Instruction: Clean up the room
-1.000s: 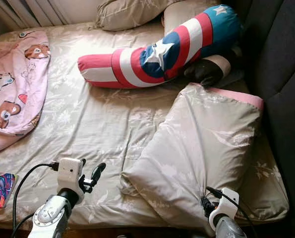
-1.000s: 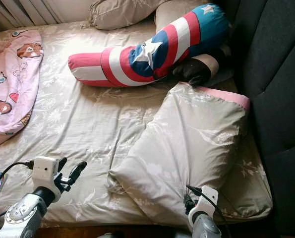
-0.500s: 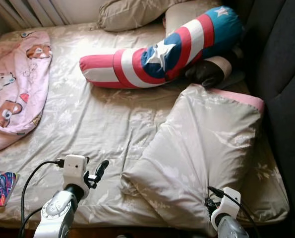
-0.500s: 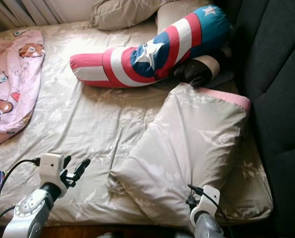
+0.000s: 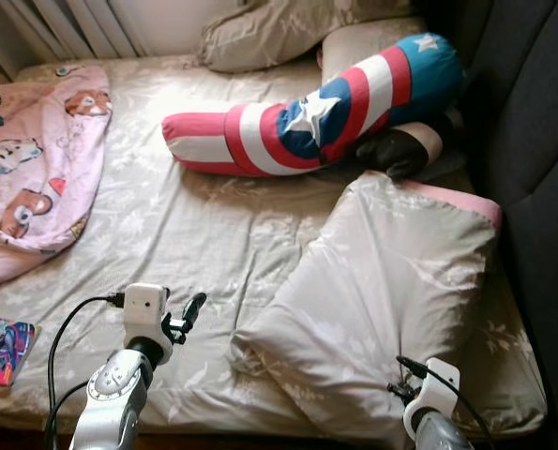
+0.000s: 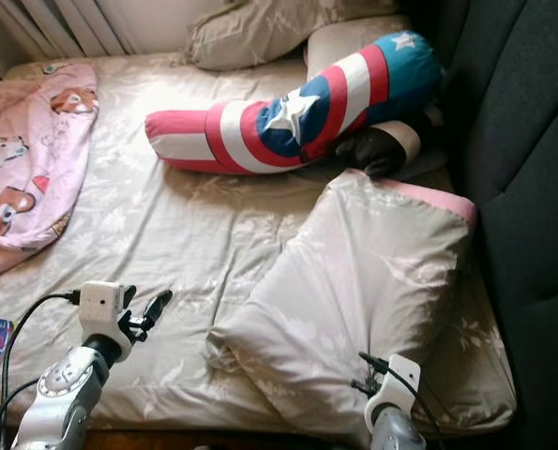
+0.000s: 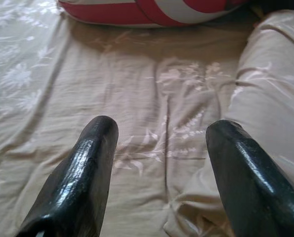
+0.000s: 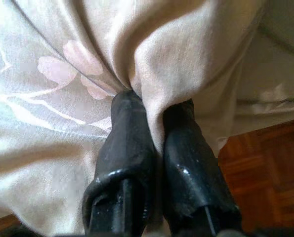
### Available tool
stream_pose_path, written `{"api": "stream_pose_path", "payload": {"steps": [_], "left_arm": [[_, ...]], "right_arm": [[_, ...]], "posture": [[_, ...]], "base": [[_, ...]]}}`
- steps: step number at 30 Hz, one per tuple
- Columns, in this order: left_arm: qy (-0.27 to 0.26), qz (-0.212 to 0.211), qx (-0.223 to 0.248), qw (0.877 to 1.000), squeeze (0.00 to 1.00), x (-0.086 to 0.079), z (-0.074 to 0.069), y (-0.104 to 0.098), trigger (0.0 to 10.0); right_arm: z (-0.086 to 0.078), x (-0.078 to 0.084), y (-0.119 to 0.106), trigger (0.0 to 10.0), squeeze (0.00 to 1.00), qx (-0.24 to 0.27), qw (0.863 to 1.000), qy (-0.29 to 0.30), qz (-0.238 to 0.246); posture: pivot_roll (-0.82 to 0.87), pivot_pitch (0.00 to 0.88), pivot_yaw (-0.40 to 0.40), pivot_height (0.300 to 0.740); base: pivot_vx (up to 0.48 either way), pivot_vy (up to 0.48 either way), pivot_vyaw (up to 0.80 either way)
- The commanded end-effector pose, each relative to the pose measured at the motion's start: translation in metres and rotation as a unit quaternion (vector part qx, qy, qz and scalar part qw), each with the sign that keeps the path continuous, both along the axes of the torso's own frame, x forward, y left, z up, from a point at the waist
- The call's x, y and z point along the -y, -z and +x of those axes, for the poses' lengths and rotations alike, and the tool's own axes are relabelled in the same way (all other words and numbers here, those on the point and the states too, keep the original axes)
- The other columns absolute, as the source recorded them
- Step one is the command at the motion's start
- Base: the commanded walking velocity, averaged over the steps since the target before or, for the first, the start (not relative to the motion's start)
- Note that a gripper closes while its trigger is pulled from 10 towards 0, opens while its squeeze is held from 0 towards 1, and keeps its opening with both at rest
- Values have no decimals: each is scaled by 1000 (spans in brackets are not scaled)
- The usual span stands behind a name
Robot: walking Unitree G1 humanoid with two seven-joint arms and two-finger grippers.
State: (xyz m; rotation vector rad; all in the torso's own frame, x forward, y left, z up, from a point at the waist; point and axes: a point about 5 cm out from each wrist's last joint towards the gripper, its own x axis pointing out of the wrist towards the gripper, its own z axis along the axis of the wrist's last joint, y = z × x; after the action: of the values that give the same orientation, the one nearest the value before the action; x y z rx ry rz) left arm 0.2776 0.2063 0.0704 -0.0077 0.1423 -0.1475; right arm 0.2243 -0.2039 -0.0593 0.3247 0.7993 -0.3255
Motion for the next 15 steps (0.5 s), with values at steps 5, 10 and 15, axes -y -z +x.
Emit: {"api": "stream_pose_path", "payload": {"steps": [5, 10, 15], "left_arm": [[-13, -6, -9, 1000, 0, -2, -3, 10, 10000], [-14, -12, -8, 1000, 0, 0, -4, 14, 10000], [-18, -16, -11, 1000, 0, 0, -7, 19, 10000]], "right_arm": [[-6, 49, -10, 0, 0, 2, 995, 72, -75], [0, 96, -36, 0, 0, 46, 982, 129, -130], [-8, 149, -62, 0, 0, 47, 961, 184, -199]], "posture": [[60, 77, 44, 740], [45, 50, 28, 740], [39, 36, 23, 740]], "base": [[0, 0, 0], [0, 0, 0], [0, 0, 0]]}}
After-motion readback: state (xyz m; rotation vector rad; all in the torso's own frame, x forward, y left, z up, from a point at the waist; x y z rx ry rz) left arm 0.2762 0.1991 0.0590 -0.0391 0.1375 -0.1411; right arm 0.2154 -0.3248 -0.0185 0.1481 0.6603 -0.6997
